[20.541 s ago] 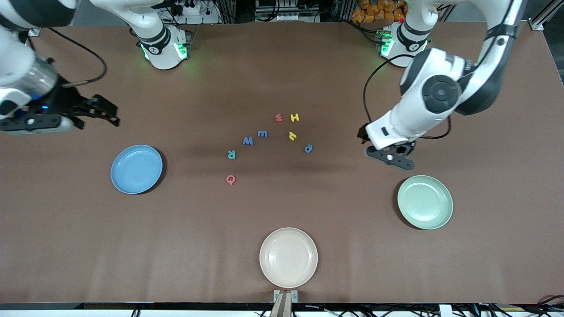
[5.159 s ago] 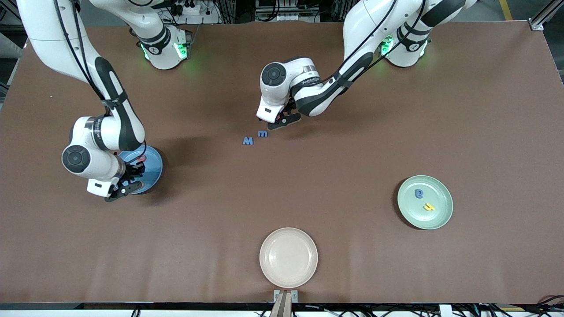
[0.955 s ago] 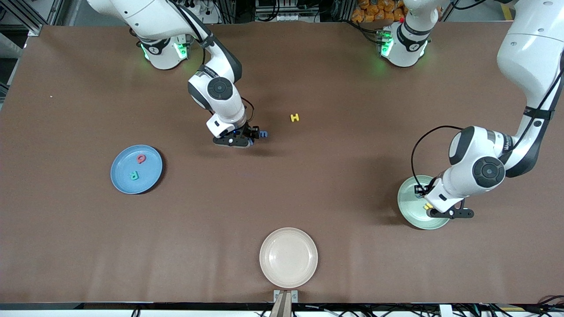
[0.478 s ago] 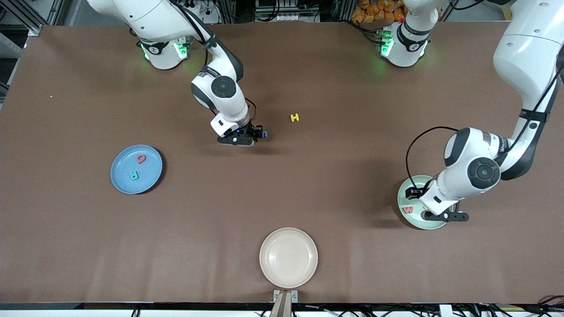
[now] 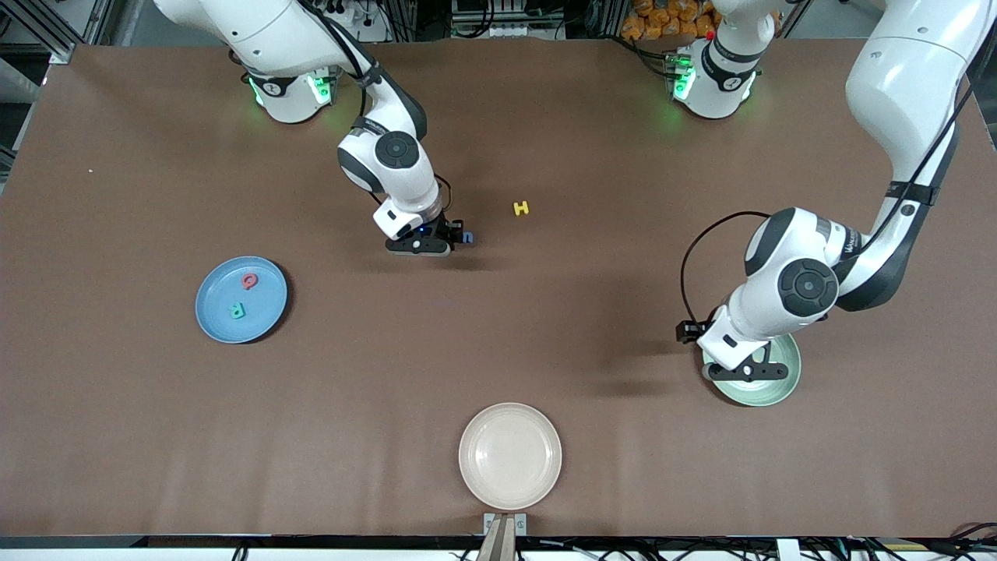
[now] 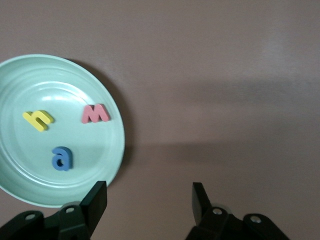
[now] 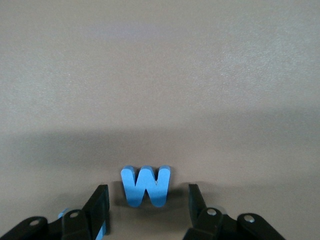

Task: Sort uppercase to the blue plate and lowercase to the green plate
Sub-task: 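Place the pink m on the green plate while the right gripper grasps the W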

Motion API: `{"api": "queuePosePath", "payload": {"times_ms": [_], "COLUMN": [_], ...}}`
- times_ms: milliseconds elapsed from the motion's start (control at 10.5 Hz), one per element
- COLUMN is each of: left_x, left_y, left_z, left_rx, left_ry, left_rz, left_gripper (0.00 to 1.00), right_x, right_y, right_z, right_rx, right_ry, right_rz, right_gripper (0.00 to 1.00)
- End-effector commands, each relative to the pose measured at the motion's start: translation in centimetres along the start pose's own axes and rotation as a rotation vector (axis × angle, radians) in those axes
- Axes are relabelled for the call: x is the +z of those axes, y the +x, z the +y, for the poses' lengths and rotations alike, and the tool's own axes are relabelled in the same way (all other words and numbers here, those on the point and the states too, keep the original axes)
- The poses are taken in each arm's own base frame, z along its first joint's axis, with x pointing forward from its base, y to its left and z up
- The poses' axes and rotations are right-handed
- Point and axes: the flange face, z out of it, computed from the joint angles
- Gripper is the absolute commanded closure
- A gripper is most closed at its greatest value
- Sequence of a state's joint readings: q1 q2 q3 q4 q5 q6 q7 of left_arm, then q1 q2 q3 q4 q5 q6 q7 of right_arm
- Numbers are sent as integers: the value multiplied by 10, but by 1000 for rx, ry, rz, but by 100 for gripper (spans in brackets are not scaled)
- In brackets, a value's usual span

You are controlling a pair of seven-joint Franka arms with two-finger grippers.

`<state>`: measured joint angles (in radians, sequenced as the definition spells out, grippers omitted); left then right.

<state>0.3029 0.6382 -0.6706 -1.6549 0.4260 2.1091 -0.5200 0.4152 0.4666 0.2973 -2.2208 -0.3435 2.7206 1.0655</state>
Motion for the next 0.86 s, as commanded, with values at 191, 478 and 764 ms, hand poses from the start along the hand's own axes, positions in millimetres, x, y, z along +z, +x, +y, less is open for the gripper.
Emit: {"api": "queuePosePath", "payload": {"times_ms": [191,478,764], "left_x": [-19,-40,-62], "left_y": [-15,-18,-35], "left_z": [35,50,84], "left_rx": [-71,-50,-85], "left_ry": [-24,-44,-65], "left_rz": [-8,15,13], "left_gripper": [21,21,22], "right_x": [3,5,4], "right_y": [-5,3,6], "right_z": [-1,0,0], "right_rx": [5,12,17], "right_ry": [-4,-2,-1], "right_rz": [33,36,39], "right_gripper": [44,42,40]}}
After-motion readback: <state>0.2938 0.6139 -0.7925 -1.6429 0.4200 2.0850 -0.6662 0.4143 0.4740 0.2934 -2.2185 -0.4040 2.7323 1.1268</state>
